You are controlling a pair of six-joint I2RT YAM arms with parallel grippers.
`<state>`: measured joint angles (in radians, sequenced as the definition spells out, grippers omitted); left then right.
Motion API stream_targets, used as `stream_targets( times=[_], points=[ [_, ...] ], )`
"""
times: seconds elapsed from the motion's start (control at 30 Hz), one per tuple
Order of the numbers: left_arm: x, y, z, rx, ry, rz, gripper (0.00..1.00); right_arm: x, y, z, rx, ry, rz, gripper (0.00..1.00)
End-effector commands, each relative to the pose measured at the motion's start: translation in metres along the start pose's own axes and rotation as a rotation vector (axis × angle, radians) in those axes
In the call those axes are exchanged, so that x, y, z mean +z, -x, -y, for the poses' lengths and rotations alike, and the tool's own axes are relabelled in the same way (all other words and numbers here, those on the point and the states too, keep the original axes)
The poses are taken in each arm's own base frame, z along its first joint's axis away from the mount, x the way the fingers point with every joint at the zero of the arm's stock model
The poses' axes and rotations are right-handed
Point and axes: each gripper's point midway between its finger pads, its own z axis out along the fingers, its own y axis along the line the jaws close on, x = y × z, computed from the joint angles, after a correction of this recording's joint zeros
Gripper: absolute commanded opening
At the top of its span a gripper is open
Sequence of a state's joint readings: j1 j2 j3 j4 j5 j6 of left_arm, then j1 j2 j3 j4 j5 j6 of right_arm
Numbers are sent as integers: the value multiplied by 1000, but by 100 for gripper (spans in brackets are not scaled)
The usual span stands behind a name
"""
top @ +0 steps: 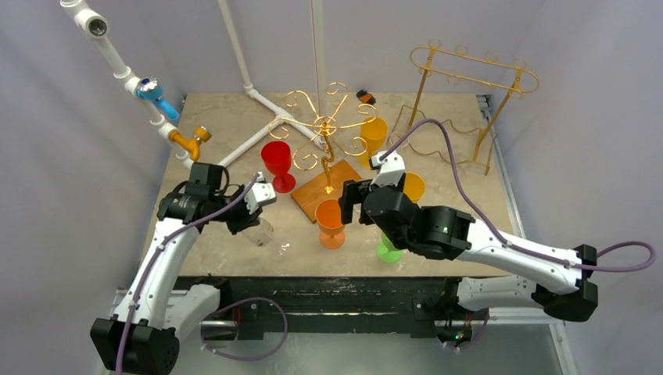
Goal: Place the wine glass upside down on the wine glass rack
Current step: Pick up the wine glass at the center of the board, then turn the wine glass upside down at the wine rack.
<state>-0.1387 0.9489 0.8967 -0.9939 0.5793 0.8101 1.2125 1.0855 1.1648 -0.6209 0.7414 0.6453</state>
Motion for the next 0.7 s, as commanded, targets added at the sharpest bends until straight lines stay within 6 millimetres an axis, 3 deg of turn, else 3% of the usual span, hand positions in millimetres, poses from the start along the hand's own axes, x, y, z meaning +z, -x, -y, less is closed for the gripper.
stream_targets(
  times=[0.0, 0.1, 0.2, 0.37, 0.47, 0.67],
  points=[
    [-8, -5, 19, 58, -58, -10, 0, -5, 15, -17, 75, 32, 39, 92],
    [-18, 5, 19, 76, -52, 0, 0, -7, 13, -30, 78, 65, 29, 93],
    [-39, 33, 8, 113, 15, 54, 0, -12, 19, -43, 89, 99, 31, 96],
    [-100, 111, -2, 214, 171, 260, 0, -26, 41, -66, 153, 191, 47, 99],
    [-146, 155, -2, 303, 284, 379, 0, -34, 49, -76, 182, 236, 44, 99],
    [-226, 211, 0, 425, 511, 548, 0, -57, 70, -112, 256, 389, 55, 99]
  ],
)
